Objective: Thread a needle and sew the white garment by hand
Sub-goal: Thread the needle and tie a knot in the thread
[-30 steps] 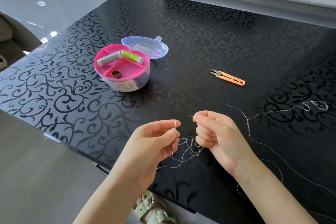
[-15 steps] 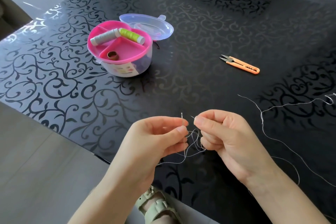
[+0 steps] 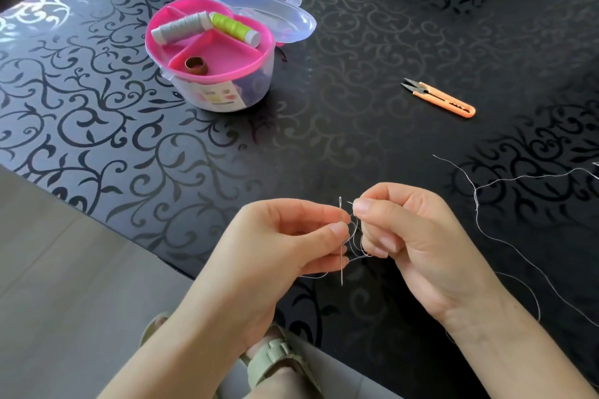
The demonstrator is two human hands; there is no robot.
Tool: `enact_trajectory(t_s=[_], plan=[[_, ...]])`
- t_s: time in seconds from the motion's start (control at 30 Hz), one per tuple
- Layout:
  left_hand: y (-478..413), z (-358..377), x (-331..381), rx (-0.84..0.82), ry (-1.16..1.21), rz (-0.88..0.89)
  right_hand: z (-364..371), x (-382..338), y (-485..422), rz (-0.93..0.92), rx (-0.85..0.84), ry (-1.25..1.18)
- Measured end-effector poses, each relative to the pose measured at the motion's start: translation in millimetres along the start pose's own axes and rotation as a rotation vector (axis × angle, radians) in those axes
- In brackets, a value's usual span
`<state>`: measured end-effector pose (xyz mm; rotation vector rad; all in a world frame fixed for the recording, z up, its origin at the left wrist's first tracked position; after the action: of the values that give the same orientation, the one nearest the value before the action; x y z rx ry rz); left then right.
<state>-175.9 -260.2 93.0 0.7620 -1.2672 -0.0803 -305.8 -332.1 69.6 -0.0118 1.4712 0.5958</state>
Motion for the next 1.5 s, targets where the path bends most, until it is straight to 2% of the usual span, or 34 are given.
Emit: enact_trajectory(t_s=[0.37, 1.5], plan=[[0.1, -0.5, -2.4, 0.046, -0.043, 0.017, 0.4, 0.7, 0.8, 0.011, -0.011, -0.001], [0.9, -1.4, -3.4, 0.000, -0.087, 0.044, 1.5, 2.5, -0.2, 0.014, -0.003, 0.023]])
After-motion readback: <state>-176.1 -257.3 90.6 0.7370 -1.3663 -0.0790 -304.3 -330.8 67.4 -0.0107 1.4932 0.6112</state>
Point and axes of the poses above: each hand's wrist, its own y-axis away from the middle knuckle, its own z-axis out of the palm, x = y × z, the point moved 1 cm from there along -y, towards the middle knuckle, and after that the axes turned 9 degrees about x, right-handed, at the moved point
